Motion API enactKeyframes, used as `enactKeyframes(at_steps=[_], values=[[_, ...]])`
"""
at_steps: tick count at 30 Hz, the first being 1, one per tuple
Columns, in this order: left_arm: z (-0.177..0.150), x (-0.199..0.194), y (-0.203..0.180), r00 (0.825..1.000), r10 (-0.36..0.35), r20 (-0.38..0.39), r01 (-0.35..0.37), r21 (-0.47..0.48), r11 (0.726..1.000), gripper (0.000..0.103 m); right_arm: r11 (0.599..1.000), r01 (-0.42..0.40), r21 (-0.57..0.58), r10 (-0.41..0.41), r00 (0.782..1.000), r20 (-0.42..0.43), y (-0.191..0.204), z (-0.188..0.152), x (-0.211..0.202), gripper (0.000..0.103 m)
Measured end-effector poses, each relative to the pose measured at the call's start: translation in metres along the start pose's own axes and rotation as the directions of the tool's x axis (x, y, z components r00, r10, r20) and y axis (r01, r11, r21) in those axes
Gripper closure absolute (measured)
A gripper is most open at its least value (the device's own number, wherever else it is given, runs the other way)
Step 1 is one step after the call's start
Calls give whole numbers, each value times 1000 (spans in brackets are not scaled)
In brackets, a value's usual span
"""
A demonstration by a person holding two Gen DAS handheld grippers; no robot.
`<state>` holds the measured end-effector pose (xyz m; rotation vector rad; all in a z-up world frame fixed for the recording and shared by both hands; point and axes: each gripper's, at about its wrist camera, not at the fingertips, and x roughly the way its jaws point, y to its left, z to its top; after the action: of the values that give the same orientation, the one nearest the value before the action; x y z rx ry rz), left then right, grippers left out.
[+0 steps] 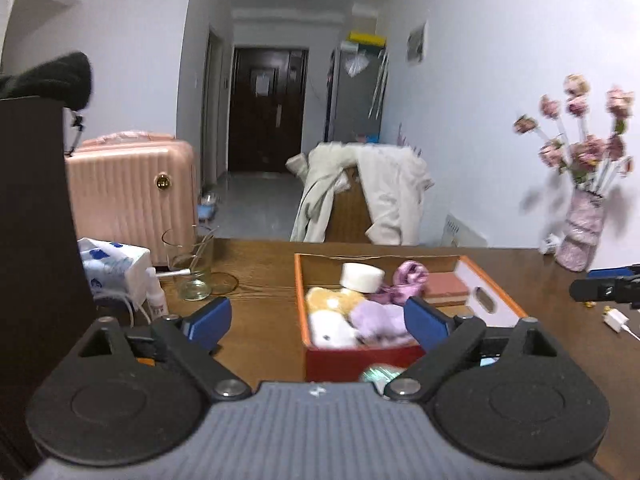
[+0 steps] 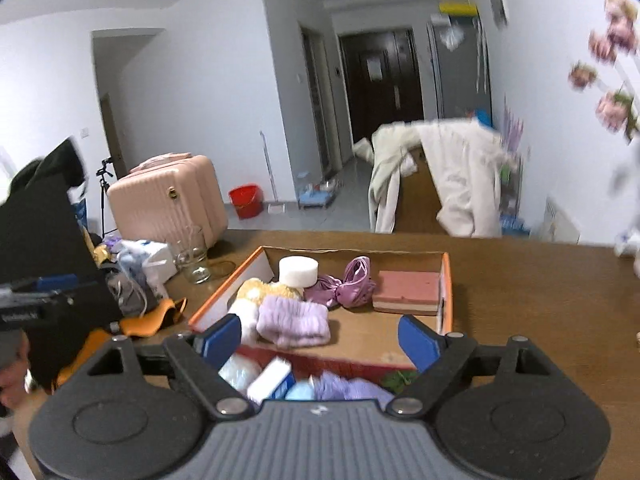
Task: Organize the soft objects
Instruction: 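Close the right tool on the blue fluffy plush while the left tool grips it too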
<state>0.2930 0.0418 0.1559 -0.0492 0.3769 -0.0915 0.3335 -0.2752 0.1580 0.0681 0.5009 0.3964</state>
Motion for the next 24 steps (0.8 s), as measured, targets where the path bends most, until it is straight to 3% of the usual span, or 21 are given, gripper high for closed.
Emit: enactKeyframes(at_steps=[7,12,17,24], values=[[-83,-72,-30,999,-29,33,30,-22,999,4,999,-39,-30,41,997,60,35,-90,-62,13],[-115,-92,-37,999,-35,-12,34,-51,998,3,994,-24,105,20,999,42,35,-145,-88,12],[-125,-95,-51,1000,-25,-17,26,33,999,3,990,32,140,-34,999,13,29,-162,-88,14],[-124,-68,-52,999,-18,-45,19,19,1000,4,983,62,176,-62,998,-9,19,-161,-63,31]])
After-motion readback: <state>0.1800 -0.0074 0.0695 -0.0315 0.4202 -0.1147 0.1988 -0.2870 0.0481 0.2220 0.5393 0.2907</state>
